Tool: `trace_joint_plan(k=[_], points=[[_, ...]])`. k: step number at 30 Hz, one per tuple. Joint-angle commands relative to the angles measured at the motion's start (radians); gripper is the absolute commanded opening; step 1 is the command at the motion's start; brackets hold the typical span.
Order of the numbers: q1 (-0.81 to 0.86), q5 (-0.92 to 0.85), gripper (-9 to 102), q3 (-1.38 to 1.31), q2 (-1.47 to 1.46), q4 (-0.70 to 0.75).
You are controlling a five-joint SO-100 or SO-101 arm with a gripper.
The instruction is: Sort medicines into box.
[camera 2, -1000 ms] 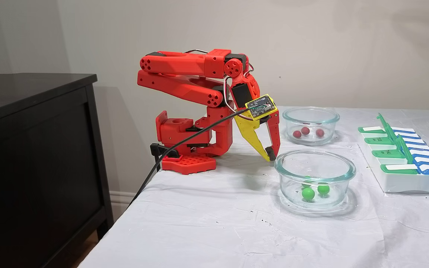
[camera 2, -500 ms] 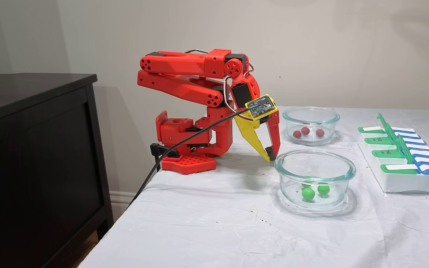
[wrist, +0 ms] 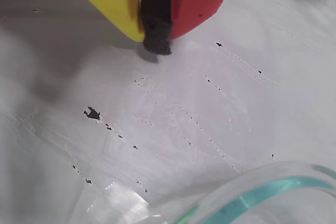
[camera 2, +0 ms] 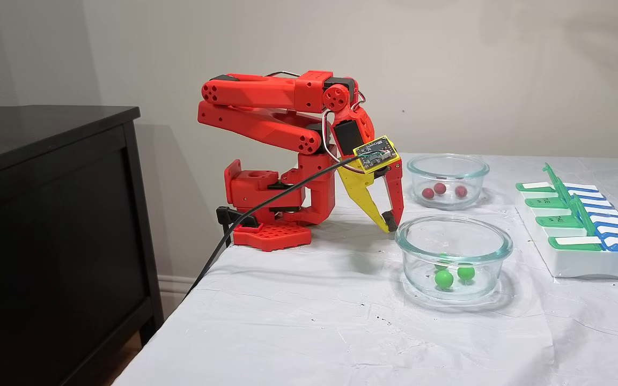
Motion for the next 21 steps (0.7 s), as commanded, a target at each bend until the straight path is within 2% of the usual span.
trace_joint_plan(k=[1, 18, 21], points=[[-0.003, 0.002, 0, -0.054, 0.012, 0.008], [-0.003, -0.002, 0, -0.054, 0.012, 0.008], [-0.051, -0.015, 0, -0.055, 0.012, 0.011]])
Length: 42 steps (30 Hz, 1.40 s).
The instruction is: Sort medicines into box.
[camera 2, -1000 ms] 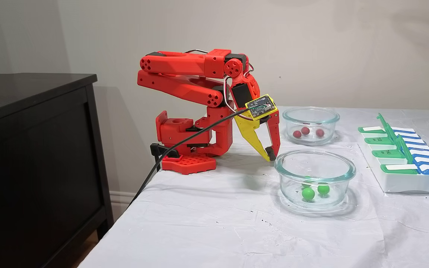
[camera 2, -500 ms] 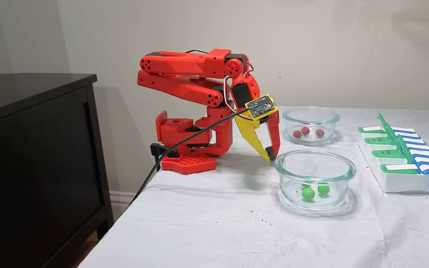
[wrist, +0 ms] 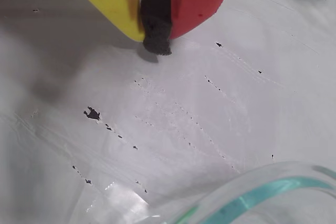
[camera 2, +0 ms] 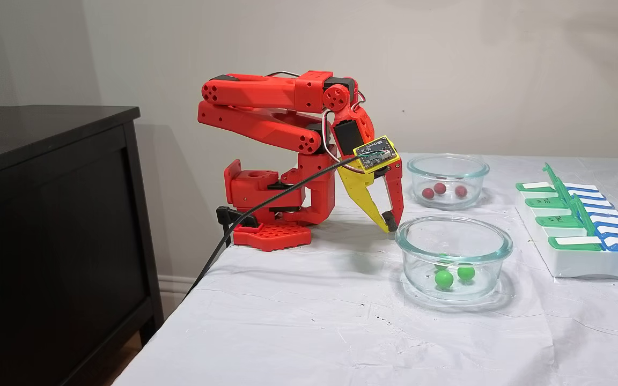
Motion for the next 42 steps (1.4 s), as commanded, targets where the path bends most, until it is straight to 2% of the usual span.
trace_joint_plan(k=[1, 9, 23, 27, 30, 36, 42], points=[[-0.035, 0.009, 0, -0.055, 0.011, 0.011], [-0.095, 0.063, 0, -0.055, 0.011, 0.008], [-0.250, -0.063, 0, -0.055, 0.009, 0.008], [-0.276, -0.144, 0, -0.058, 0.009, -0.078], [-0.314, -0.164, 0, -0.163, 0.009, -0.031], [-0.459, -0.067, 0, -0.509, -0.009, 0.037], [-0.538, -0.021, 0, -0.853, -0.400, 0.037]])
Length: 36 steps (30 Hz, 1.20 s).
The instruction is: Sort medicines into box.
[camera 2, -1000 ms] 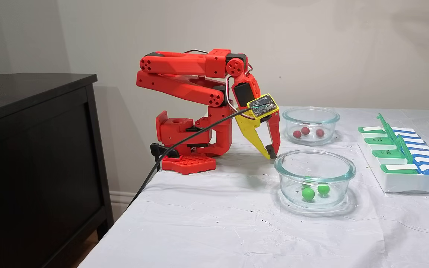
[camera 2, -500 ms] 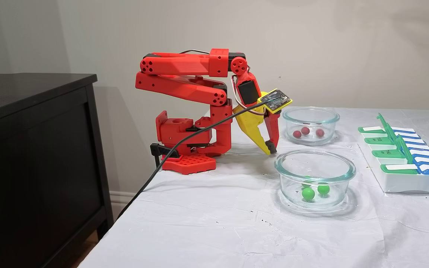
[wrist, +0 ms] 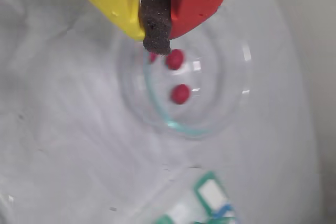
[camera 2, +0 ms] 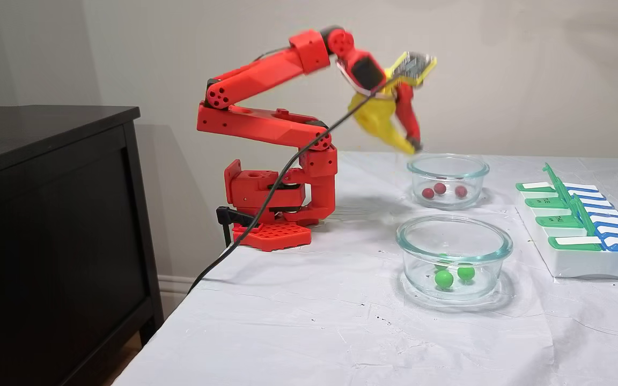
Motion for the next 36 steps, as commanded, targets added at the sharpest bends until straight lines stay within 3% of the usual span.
trace_joint_plan(k=[1, 5, 17, 28, 36], points=[[-0.048, 0.023, 0, -0.293, -0.272, -0.020], [-0.121, 0.064, 0, -0.411, -0.434, -0.043], [-0.239, 0.252, 0, -0.667, -0.683, 0.078], [-0.256, 0.345, 0, -0.538, -0.747, -0.017], [-0.192, 0.293, 4, -0.520, -0.736, -0.023]])
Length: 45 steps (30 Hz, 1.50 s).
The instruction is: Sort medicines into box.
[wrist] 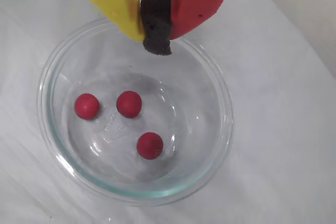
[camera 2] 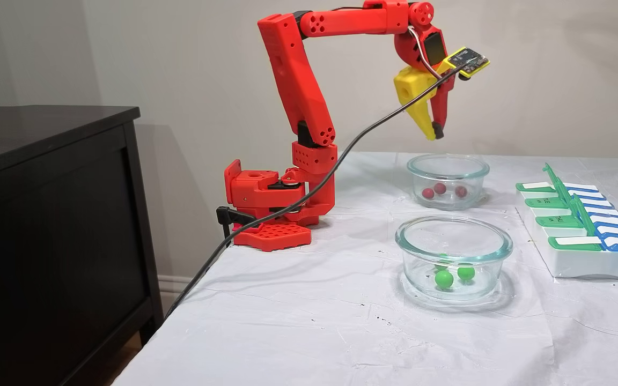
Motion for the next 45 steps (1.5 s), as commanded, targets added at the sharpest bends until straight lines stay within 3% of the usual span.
trace_joint_plan(k=[1, 14, 17, 45], points=[[0.014, -0.026, 4, 0.000, 0.044, 0.011], [-0.005, -0.094, 6, 0.115, 0.057, -0.112], [-0.014, -0.097, 11, 0.138, 0.051, -0.129], [-0.020, -0.038, 24, 0.242, -0.067, -0.261]])
